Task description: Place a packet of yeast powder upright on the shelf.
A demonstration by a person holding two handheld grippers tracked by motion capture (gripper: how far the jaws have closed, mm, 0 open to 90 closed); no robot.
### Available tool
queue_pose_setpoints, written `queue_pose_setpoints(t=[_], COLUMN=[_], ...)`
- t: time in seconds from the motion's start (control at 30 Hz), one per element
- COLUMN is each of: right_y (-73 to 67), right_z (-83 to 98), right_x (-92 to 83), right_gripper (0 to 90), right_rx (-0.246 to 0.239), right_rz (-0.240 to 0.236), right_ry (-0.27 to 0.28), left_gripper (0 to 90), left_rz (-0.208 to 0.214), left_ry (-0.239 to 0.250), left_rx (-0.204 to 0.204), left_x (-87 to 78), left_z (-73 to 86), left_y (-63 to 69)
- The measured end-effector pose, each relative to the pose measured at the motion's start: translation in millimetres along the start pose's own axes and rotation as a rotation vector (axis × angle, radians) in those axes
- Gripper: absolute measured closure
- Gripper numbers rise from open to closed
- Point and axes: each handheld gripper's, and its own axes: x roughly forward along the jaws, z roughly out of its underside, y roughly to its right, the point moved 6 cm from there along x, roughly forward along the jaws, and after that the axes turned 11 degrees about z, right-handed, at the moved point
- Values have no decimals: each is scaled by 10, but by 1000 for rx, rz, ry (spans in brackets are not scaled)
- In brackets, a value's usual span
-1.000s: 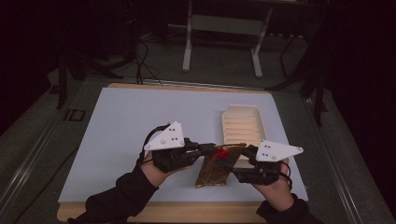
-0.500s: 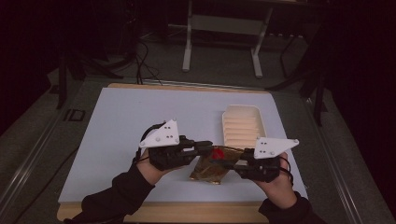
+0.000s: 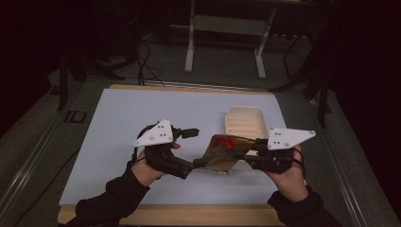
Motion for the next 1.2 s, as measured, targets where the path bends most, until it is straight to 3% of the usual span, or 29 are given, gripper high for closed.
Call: queue_pose_setpoints(t=[0.13,0.27,0.33,0.37,0.47,0.6,0.67,0.8,0.87,1.2], right_y=[108,182,310,388,505,630,716,929,929,1119], right_z=[-72,-104,-141,-150,-140,-100,-58,115,115,458], right_x=[-33,-42,-56,-63,-72,-72,-73,-65,-65,-174], right_gripper=[761,761,760,761,761,761,761,762,762,762], right_rx=[-20,-37,-46,-81,-111,-111,-116,-73,-73,-52], right_rz=[13,21,38,57,77,90,97,87,87,114], right_ry=[5,9,13,20,13,-5,-17,-57,-57,-111], left_gripper=[24,22,20,20,21,21,21,21,21,21], left_rz=[-14,-36,-42,-56,-67,-90,-92,-96,-100,-117], left_ry=[-6,5,36,32,23,16,15,4,-2,-22], left_rx=[16,30,22,18,23,78,72,29,23,-33], left_x=[-28,-61,-135,-172,-212,-307,-359,-435,-452,-539], left_z=[81,110,174,241,318,474,558,741,782,1118], left_y=[14,11,-1,-13,-27,-46,-59,-89,-97,-166])
